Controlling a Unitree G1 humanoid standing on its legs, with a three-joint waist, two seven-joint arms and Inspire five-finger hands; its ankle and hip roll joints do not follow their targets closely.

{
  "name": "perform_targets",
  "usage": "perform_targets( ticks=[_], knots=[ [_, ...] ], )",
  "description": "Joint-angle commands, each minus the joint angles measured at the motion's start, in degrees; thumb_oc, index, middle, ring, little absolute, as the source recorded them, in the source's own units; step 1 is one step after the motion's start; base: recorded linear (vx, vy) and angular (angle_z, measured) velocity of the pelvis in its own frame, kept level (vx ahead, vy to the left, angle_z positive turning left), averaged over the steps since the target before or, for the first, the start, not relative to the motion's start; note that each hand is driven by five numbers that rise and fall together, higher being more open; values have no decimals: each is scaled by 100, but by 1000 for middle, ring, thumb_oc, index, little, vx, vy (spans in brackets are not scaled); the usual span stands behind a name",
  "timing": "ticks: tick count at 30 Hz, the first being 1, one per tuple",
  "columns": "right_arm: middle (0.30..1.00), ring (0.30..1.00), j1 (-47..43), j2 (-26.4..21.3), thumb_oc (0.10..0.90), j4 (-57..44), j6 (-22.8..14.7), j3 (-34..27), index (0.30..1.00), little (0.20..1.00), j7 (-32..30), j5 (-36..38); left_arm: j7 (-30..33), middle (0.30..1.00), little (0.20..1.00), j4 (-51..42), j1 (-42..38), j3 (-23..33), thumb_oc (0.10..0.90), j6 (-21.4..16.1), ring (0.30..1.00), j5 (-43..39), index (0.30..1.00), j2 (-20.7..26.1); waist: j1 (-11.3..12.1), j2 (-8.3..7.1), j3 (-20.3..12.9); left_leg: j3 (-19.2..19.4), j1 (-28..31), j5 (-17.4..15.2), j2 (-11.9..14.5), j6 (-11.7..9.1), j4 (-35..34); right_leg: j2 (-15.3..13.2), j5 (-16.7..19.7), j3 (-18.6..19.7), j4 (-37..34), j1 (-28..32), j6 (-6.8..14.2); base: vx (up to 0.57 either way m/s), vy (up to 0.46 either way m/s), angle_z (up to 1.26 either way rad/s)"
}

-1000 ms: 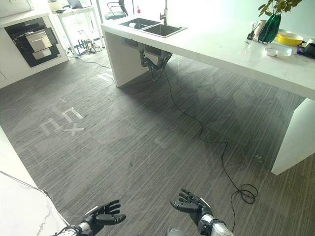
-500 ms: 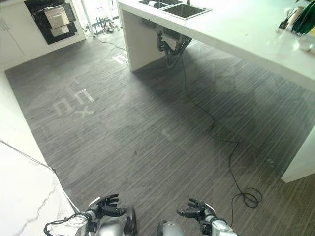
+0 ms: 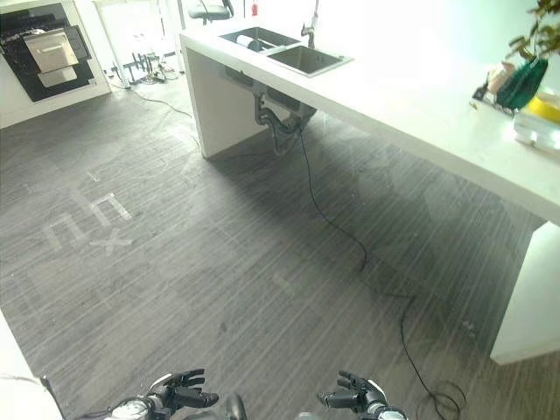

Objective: Place the dishes in the dishwasher.

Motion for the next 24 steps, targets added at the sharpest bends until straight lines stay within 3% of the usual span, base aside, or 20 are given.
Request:
perform_targets(
  ticks=[1, 2, 3, 5, 7, 8, 10, 12, 14, 16, 18, 19, 20, 24],
  knots=[
    [900, 900, -64, -113, 800, -150, -295, -123, 900, 900, -27, 232, -139, 900, 900, -352, 114, 183, 800, -244, 900, -63, 900, 128, -266, 189, 161, -598, -370, -934, 103, -624, 640, 875, 542, -99, -3159, 900, -5, 408, -209, 46],
    [900, 900, -20, -131, 800, -158, -304, -180, 900, 900, -18, 296, -201, 900, 900, -412, 61, 184, 800, -184, 900, 18, 900, 131, -350, 132, 154, -693, -297, -1008, 54, -667, 640, 810, 636, -124, -4116, 822, -38, 451, -264, 71],
    [900, 900, 24, -170, 800, -127, -345, -245, 900, 900, 34, 359, -238, 900, 900, -461, 34, 172, 800, -148, 900, 55, 900, 128, -416, -8, 180, -728, -119, -1166, -63, -685, 640, 525, 604, -96, -4445, 449, 38, 410, -249, 114],
    [900, 900, 119, -141, 800, 68, -494, -477, 900, 900, 157, 214, -241, 900, 900, -340, 57, 173, 800, -198, 900, 76, 900, 45, -546, -21, 198, -903, 240, -1491, -78, -705, 640, 398, 662, 165, -4445, 68, 140, 539, -290, 132],
    [900, 900, 84, -191, 800, 192, -497, -484, 900, 900, 124, 276, -312, 900, 900, -207, 61, 179, 800, -154, 900, 38, 900, -27, -522, -45, 64, -1051, 624, -1564, -108, -861, 640, 516, 526, 265, -4445, 314, -35, 636, -331, 77],
    [900, 900, 57, -223, 800, 199, -505, -445, 900, 900, 105, 272, -291, 900, 900, -170, 99, 176, 800, -208, 900, 35, 900, -71, -520, -56, -20, -1027, 782, -1446, -87, -930, 640, 564, 437, 323, -4445, 402, -124, 615, -299, 18],
    [900, 900, 13, -322, 800, 144, -407, -392, 900, 900, 57, 140, -275, 900, 900, -147, 167, 224, 800, -226, 900, 95, 900, -150, -380, -174, -35, -719, 1110, -134, 49, -1262, 1009, 591, 69, 476, -4445, 861, -302, 444, -245, 13],
    [900, 900, -3, -403, 800, 82, -420, -357, 900, 900, 29, 174, -303, 900, 900, -202, 202, 294, 800, -287, 900, 134, 900, -207, -226, -285, 44, -622, 35, 274, 253, -1416, 2767, 557, -158, 472, -4445, 1255, -512, 264, -212, -11],
    [900, 900, 36, -455, 800, 29, -456, -405, 900, 900, 80, 181, -378, 900, 900, -284, 182, 356, 800, -289, 900, 141, 900, -192, -102, -318, 117, -557, -817, 405, 346, -1381, 3322, 546, -317, 383, -4445, 1507, -621, 249, -120, -32],
    [900, 900, -4, -480, 800, -21, -480, -392, 900, 900, 128, 129, -423, 900, 900, -379, 185, 447, 800, -287, 900, 175, 900, -156, 49, -301, 211, -384, -1050, 277, 202, -1260, 2430, 616, -499, 485, -4445, 1689, -596, 388, 45, -29],
    [900, 900, -77, -447, 800, 10, -461, -326, 900, 900, 84, 121, -462, 900, 900, -305, 211, 469, 800, -303, 900, 193, 900, -131, 98, -266, 221, -179, -821, 233, 196, -1191, 651, 657, -634, 497, -4445, 1795, -495, 437, 188, -30],
    [900, 900, -110, -430, 800, 55, -466, -269, 900, 900, 39, 149, -473, 900, 900, -235, 227, 466, 800, -331, 900, 199, 900, -126, 123, -100, 228, -410, -1218, -30, 392, -1233, 640, 825, -712, 500, -4445, 1854, -460, 434, 236, -53],
    [900, 900, -123, -427, 800, 75, -455, -217, 900, 900, -38, 160, -509, 900, 900, -195, 246, 456, 800, -315, 900, 234, 900, -126, 180, -3, 199, -624, -1540, -3, 542, -1311, 640, 930, -756, 545, -4445, 1863, -456, 323, 178, -60],
    [900, 900, -125, -426, 800, 158, -465, -156, 900, 900, -221, 148, -544, 900, 900, -99, 259, 393, 800, -328, 900, 294, 900, -148, 249, 59, 209, -870, -2045, 142, 752, -1434, 640, 983, -887, 636, -4445, 2027, -456, 314, 166, -57]
  ],
)
